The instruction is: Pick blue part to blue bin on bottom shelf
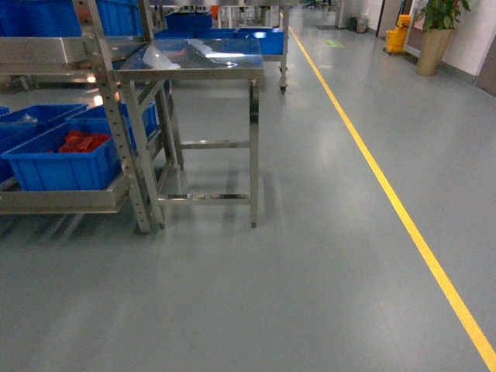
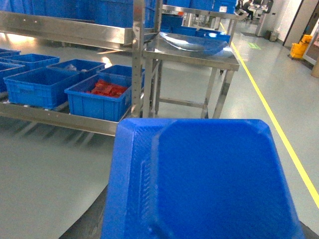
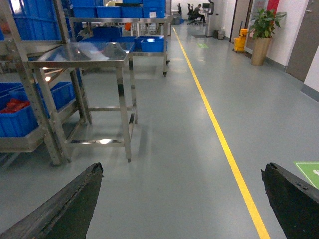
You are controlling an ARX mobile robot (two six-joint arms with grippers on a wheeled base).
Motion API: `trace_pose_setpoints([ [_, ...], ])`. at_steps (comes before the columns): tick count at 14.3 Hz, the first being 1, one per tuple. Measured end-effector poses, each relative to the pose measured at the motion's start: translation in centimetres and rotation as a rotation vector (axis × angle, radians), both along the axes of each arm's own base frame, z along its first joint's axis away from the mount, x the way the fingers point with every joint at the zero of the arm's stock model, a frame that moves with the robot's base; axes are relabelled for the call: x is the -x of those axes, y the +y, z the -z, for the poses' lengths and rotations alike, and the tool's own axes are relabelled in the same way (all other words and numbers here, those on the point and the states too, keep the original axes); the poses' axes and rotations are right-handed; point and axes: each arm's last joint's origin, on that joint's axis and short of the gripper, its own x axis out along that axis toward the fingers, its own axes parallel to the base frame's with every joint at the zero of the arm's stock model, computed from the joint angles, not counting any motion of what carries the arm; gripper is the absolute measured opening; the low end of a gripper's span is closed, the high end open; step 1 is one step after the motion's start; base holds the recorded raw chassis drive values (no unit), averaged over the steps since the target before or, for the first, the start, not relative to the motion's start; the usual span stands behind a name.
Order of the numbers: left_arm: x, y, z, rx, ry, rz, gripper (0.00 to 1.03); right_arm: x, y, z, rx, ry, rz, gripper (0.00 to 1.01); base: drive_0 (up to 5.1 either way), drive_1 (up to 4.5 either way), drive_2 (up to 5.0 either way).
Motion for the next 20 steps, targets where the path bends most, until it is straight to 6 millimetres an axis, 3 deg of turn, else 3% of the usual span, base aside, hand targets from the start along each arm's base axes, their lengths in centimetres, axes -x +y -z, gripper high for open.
trace_pose_setpoints([
  [20, 0.01, 0.01, 0.0, -0.001, 0.001, -0.001, 0.43, 0.0, 0.0, 0.01, 0.0, 0.001, 0.0, 0.98, -0.1, 3.9, -4.2],
])
